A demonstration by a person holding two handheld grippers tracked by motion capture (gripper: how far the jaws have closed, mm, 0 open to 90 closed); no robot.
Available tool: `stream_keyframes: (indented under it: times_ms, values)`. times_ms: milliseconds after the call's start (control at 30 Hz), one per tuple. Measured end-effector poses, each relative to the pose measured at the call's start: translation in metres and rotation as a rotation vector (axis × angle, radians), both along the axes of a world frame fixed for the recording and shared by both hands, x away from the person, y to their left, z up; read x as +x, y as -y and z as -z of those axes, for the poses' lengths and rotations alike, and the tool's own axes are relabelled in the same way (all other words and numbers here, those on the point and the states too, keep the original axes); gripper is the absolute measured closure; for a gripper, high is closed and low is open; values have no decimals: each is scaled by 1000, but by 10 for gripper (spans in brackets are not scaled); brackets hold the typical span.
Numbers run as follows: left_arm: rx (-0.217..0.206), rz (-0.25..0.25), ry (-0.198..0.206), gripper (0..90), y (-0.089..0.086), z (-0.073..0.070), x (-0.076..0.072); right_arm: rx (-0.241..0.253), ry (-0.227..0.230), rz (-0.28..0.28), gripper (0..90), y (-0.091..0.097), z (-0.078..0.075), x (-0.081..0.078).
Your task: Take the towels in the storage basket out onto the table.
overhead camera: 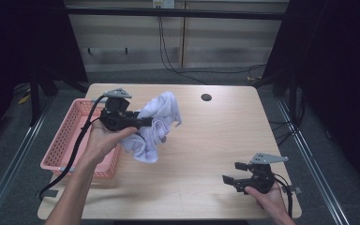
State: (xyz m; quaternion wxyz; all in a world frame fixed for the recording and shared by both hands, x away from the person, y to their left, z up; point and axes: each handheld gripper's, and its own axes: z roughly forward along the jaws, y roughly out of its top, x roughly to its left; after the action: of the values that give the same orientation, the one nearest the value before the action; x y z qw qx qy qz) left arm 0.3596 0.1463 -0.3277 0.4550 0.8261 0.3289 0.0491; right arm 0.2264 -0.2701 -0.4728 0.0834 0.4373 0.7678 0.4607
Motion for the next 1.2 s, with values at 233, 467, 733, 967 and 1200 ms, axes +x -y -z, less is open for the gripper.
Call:
stream_keyframes:
  times_ms: [233, 467, 733, 967, 1200]
  values:
    - [16, 14, -21, 602, 21, 18, 0, -4, 0, -1, 171, 1, 0, 0]
    - [21, 52, -51, 597, 46, 46, -2, -5, -3, 5, 171, 2, 0, 0]
    - [82, 70, -97, 585, 73, 91, 2, -4, -1, 3, 171, 4, 1, 1]
    - [70, 102, -100, 541, 83, 120, 4, -3, -6, 5, 168, 4, 2, 1]
    - [66, 117, -94, 267, 80, 113, 2, -1, -3, -4, 168, 1, 2, 1]
